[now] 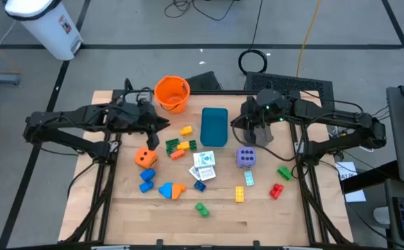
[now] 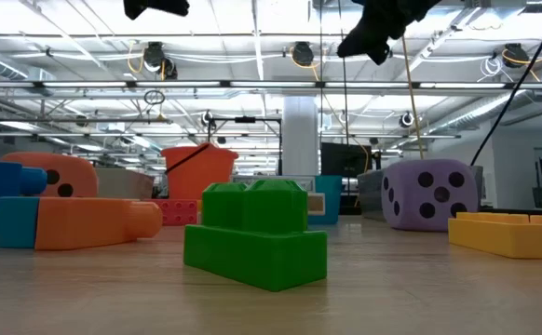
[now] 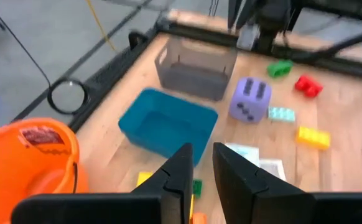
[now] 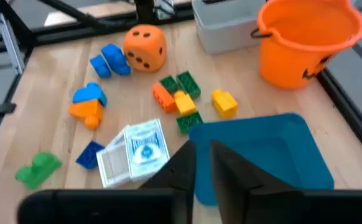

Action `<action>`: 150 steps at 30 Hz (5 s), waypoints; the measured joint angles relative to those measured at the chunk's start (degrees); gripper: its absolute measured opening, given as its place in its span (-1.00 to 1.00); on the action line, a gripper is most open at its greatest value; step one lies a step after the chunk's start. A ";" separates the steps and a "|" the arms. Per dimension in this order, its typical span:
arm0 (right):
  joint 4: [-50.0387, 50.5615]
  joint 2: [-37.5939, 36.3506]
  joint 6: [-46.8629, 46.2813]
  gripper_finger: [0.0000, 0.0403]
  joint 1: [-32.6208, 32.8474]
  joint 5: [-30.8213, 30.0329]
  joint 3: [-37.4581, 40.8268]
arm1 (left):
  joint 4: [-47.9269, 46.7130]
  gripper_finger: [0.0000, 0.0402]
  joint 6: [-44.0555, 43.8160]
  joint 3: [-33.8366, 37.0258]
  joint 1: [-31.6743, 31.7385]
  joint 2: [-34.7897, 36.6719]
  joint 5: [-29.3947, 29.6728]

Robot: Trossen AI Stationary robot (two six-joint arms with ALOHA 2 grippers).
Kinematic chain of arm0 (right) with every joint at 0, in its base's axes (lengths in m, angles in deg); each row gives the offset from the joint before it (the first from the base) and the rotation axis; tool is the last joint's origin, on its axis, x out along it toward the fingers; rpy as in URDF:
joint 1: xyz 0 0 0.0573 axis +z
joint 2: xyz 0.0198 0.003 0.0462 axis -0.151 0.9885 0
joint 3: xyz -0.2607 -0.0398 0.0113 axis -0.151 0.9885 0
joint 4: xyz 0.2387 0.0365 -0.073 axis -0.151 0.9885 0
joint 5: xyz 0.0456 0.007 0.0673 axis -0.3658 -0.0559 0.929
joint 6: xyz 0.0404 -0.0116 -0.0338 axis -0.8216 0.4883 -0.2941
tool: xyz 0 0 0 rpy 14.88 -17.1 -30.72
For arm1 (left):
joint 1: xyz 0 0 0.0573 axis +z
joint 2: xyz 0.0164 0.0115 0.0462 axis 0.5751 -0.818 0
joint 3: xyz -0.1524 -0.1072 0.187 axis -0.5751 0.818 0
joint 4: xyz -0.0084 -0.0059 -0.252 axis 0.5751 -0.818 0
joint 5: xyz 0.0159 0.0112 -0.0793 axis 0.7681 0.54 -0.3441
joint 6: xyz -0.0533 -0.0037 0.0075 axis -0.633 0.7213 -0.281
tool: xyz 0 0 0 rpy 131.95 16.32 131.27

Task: Pick & Place Toys
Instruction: Put the blue deck of cards into the gray bin

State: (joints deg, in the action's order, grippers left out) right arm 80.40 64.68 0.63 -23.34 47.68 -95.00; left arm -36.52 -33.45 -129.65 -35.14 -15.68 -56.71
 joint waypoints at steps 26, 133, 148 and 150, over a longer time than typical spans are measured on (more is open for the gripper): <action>4.80 -0.68 0.27 0.19 5.40 6.16 0.02 | -1.50 -0.65 -9.97 -0.04 -0.04 -11.07 -14.35; -17.17 -16.22 -22.43 0.12 8.76 7.52 27.96 | 77.09 -0.67 -51.23 29.07 2.78 -37.91 -22.79; -17.90 -16.19 -22.24 0.12 8.68 6.70 27.93 | 81.22 -0.67 -41.84 24.99 3.08 -28.15 -22.08; -18.53 -16.19 -22.28 0.12 8.56 5.90 27.93 | 74.22 -0.67 -38.41 23.13 3.99 -23.74 -20.98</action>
State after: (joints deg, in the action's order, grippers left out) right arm 61.86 48.48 -21.65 -14.78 53.59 -67.07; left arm 37.71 -71.86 -106.52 -31.15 -39.42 -77.69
